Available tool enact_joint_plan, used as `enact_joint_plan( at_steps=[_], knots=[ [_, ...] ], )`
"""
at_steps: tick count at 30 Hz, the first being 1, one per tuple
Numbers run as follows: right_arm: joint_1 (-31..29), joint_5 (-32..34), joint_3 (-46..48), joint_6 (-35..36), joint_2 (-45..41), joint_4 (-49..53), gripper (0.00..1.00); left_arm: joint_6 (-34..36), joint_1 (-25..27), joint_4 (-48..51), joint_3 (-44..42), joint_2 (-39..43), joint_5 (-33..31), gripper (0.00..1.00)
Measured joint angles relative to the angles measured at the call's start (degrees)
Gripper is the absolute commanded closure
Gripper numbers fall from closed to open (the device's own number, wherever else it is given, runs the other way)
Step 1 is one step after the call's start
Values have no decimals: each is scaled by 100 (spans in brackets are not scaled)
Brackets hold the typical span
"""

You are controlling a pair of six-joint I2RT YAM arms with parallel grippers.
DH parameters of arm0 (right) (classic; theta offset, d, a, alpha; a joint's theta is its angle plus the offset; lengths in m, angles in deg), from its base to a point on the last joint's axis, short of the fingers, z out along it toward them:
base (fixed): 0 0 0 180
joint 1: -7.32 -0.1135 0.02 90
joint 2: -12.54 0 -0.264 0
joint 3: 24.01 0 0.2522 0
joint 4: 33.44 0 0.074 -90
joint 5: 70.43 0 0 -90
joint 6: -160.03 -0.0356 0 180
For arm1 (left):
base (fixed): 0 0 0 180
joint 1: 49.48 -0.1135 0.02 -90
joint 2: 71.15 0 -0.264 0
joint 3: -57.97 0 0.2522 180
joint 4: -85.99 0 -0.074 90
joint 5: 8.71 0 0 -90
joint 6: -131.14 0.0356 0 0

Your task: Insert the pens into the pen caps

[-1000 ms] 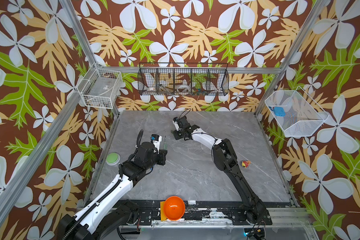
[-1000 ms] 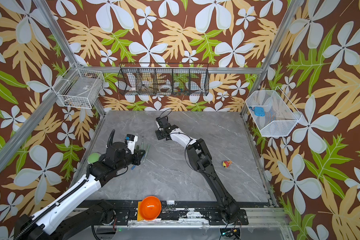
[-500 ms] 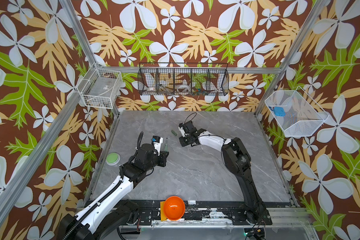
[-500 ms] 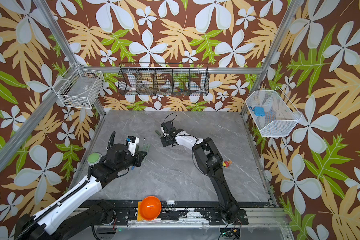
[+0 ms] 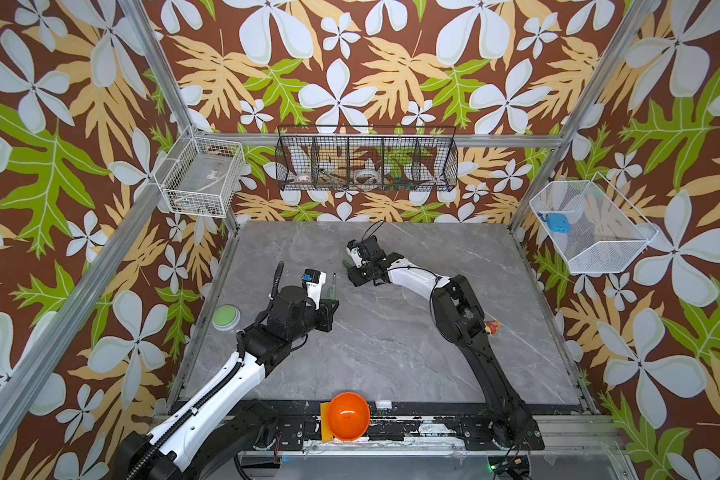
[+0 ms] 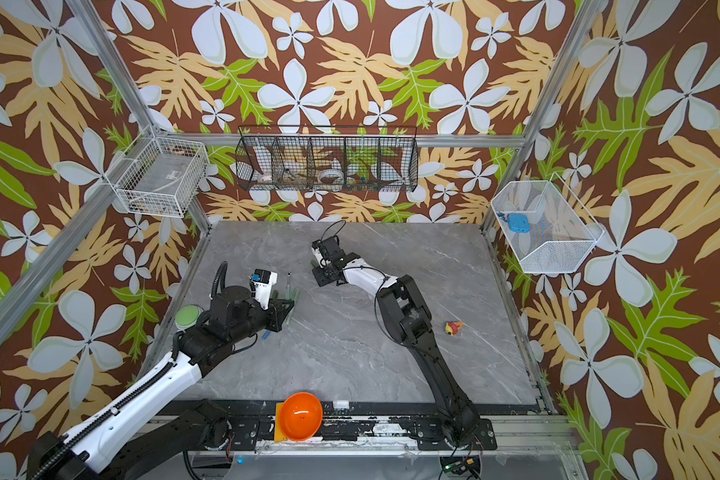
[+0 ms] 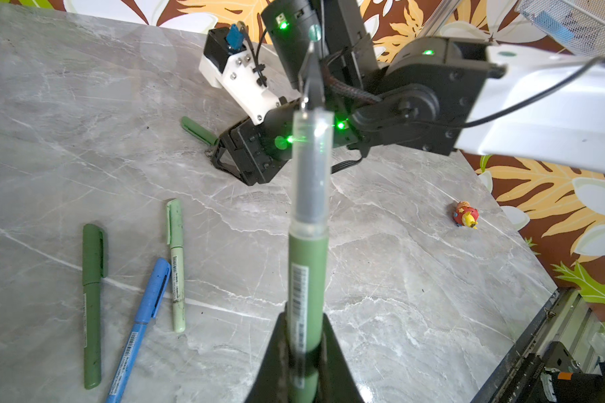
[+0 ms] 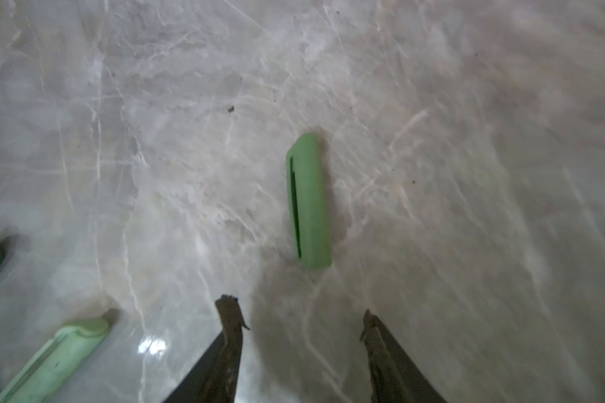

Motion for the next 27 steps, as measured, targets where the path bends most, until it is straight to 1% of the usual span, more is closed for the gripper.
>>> enact_joint_plan(
  at_steps=[5,9,14,16,21,24,27],
  knots=[
    [0,-26,-756,13,468,98,48,15,0,20,0,28,-94,100],
    [11,-20,-1130,13,734,42,57,15,0,52,0,61,-162,100],
    [57,-63,-1342,-24,907,-52,75,13,0,63,0,68,-166,100],
    [72,-83,-1342,-35,911,-81,80,13,0,59,-13,83,-173,100],
    [68,-96,-1261,-138,855,-107,86,-7,0,57,-72,92,-181,100],
    [66,-122,-835,-157,555,-72,87,-31,0,55,-131,92,-177,100],
    [63,-81,-90,-177,-7,-79,88,-50,0,26,-164,92,-157,100]
  ],
)
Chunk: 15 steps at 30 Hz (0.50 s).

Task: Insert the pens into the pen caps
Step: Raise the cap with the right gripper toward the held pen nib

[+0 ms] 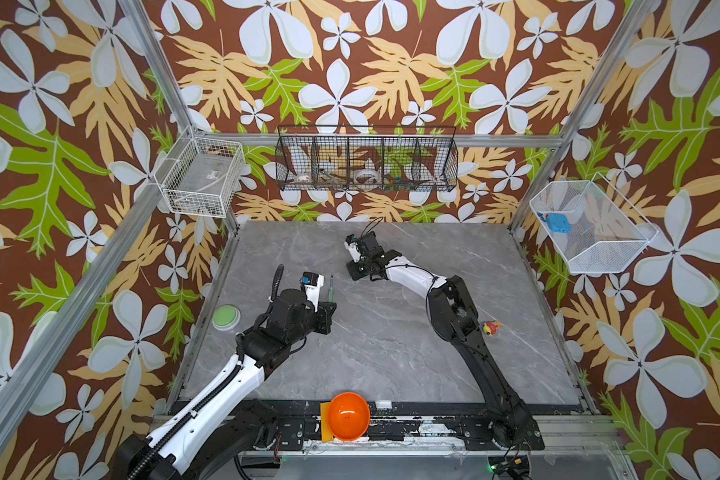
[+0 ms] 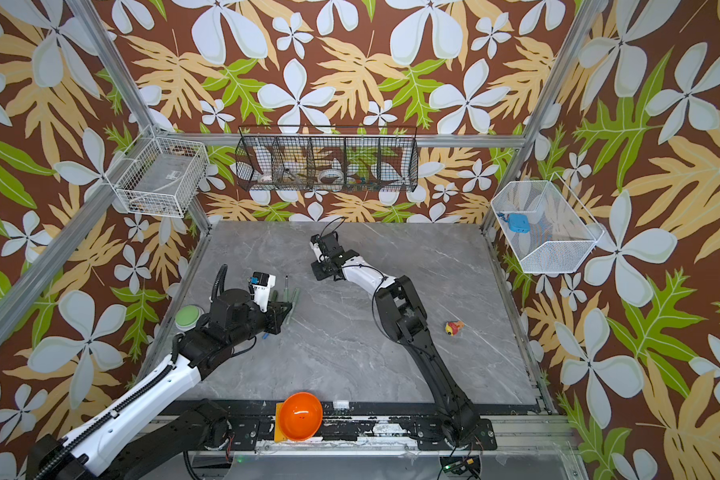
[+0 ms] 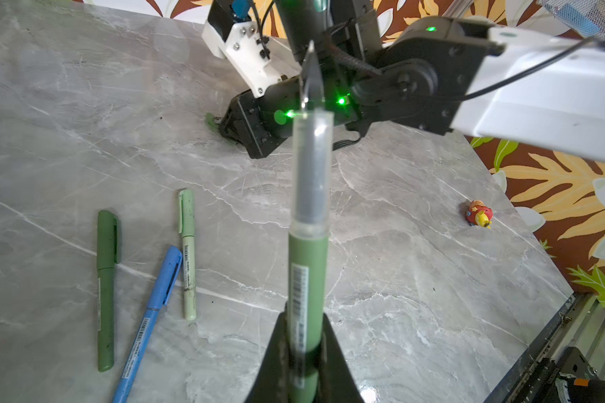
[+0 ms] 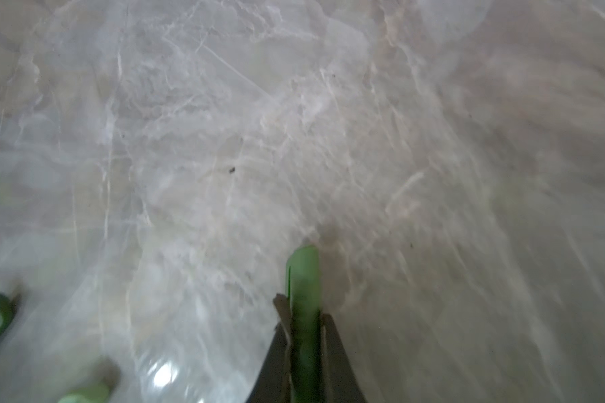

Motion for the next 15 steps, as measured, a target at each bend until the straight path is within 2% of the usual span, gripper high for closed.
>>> enact_joint_plan(
  at_steps=[5,9,11,15],
  knots=[
    [-2,85,1908,-221,-1176,-131,87,-81,0,-140,-120,-63,55,100],
    [-4,101,3574,-549,-2275,-302,81,-98,4,-337,-177,-210,197,100],
    [-7,127,4207,-643,-2804,-299,75,-101,28,-422,-216,-293,275,100],
    [-9,234,4892,-741,-3606,-52,55,-101,79,-566,-234,-498,365,100]
  ],
)
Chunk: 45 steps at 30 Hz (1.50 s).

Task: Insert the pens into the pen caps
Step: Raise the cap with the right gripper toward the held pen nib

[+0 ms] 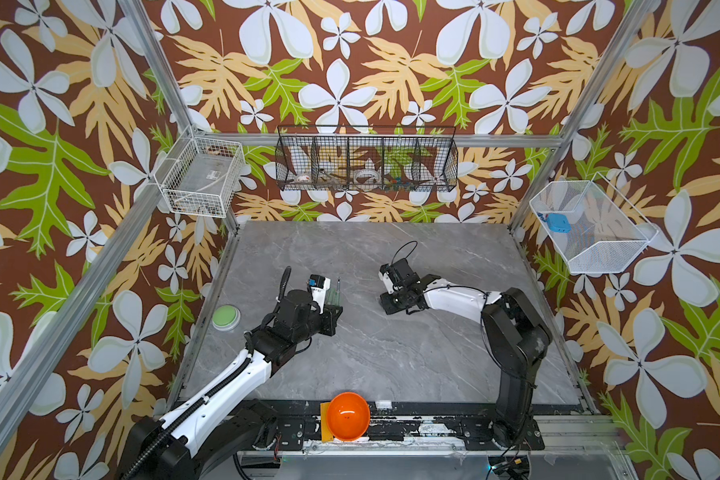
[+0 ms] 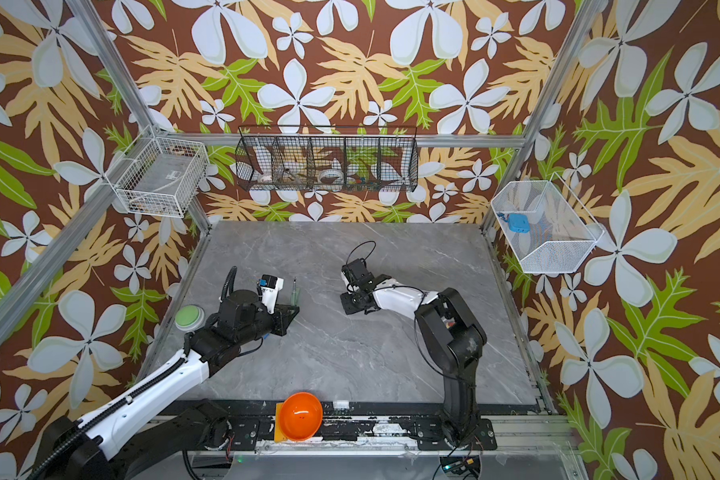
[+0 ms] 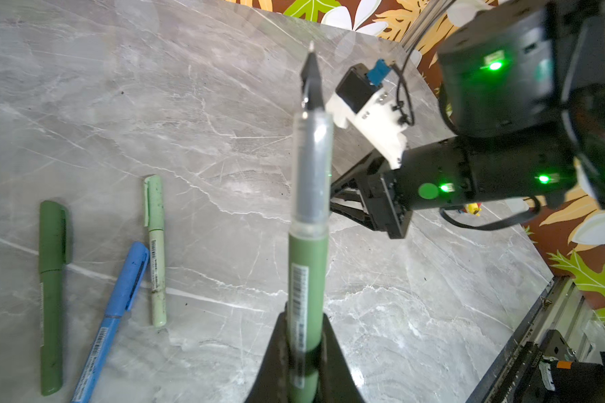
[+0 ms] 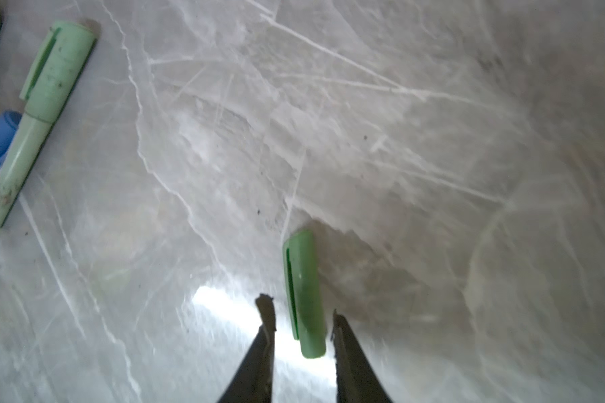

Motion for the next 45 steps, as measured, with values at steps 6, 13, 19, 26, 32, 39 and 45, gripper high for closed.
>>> enact_joint_plan(
  at_steps=[6,13,19,26,32,39,45],
  knots=[
    [22,22,-323,245,-369,837,44,2,28,-192,0,-192,140,100],
    [111,-160,-2068,1222,942,2079,47,24,37,-341,13,-284,254,100],
    [87,-302,-3115,1832,1915,2990,48,66,146,-378,-44,-162,302,100],
    [101,-319,-3410,2033,2229,3368,54,85,186,-393,-166,-7,304,100],
    [105,-317,-3263,2153,2225,3353,56,85,188,-431,-186,-17,299,100],
    [111,-286,-3237,2039,2243,3228,66,85,190,-431,-186,-57,299,100],
    [116,-129,-3307,1834,2361,3283,78,129,190,-461,-208,-31,295,100]
  ],
)
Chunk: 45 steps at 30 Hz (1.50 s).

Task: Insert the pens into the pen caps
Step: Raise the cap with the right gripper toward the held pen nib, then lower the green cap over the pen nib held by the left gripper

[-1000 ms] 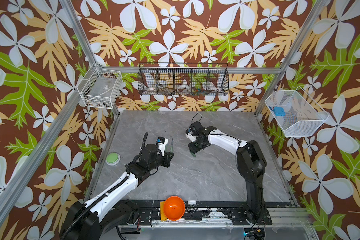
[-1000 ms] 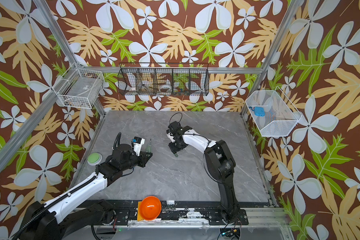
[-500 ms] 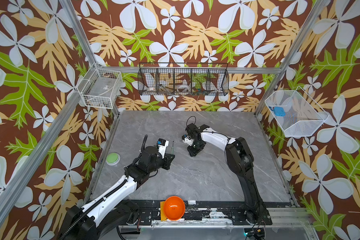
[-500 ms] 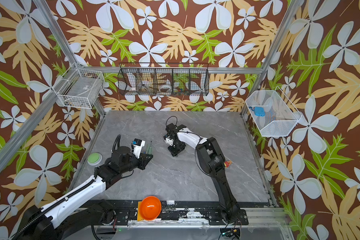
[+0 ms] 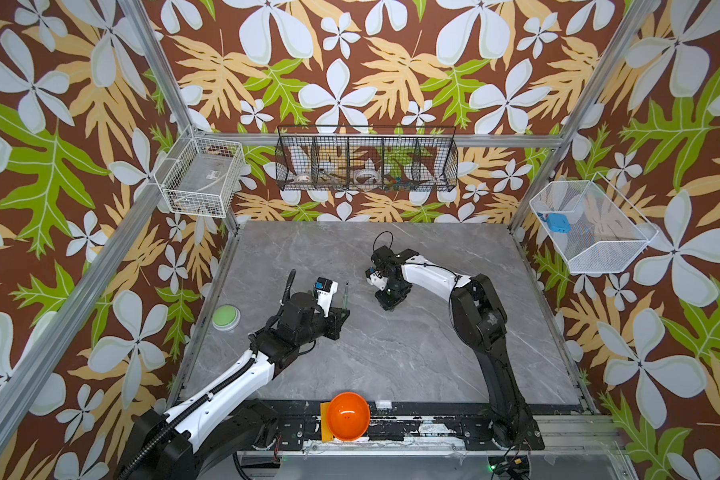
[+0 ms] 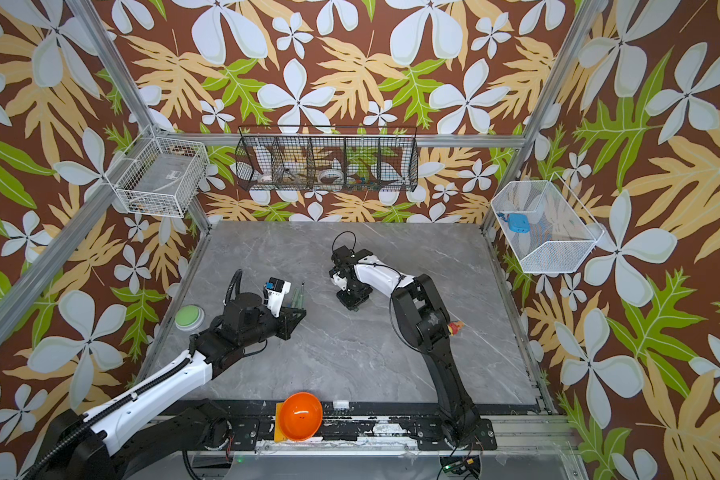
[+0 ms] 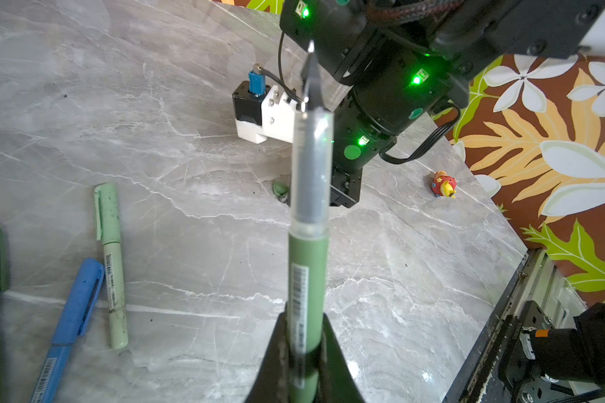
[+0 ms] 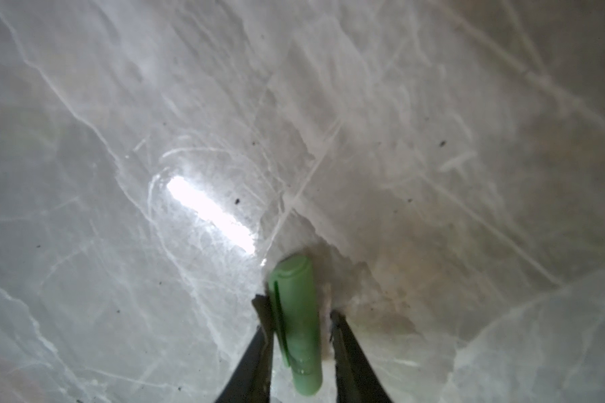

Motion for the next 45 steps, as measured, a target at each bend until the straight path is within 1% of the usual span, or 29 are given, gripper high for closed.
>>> enact_joint_plan(
  at_steps=[3,6,11,13,17,21,25,27,32,38,40,45],
  knots=[
    [-2,15,144,-37,-85,-166,83,0,13,-59,-22,-11,2,100],
    [-2,-39,254,-92,-210,-328,86,39,74,-111,-81,-44,-59,100],
    [-9,-258,710,-197,-533,-824,86,179,343,-354,-243,-258,-251,100],
    [-2,-372,999,-289,-769,-1027,86,190,369,-479,-319,-385,-291,100],
    [125,-627,1753,-501,-1593,-1532,86,190,435,-804,-365,-654,-308,100],
    [455,-1045,2747,-905,-2553,-2247,85,214,590,-1078,-275,-966,-245,100],
    [835,-1711,3794,-1475,-3539,-3139,85,216,811,-1257,-37,-1250,-197,100],
    [955,-2048,4218,-1753,-3952,-3624,85,214,929,-1320,85,-1368,-157,100],
    [1283,-2863,5143,-2715,-4885,-5154,85,37,1303,-1641,177,-1539,-127,100],
    [1305,-3279,5591,-3521,-5427,-6507,85,-195,1537,-1952,229,-1609,-107,100],
    [1314,-3324,5663,-3729,-5504,-6837,85,-254,1574,-2017,254,-1635,-168,100],
    [1300,-3445,5919,-4249,-5552,-7624,84,-302,1635,-2159,317,-1768,-81,100]
  ],
)
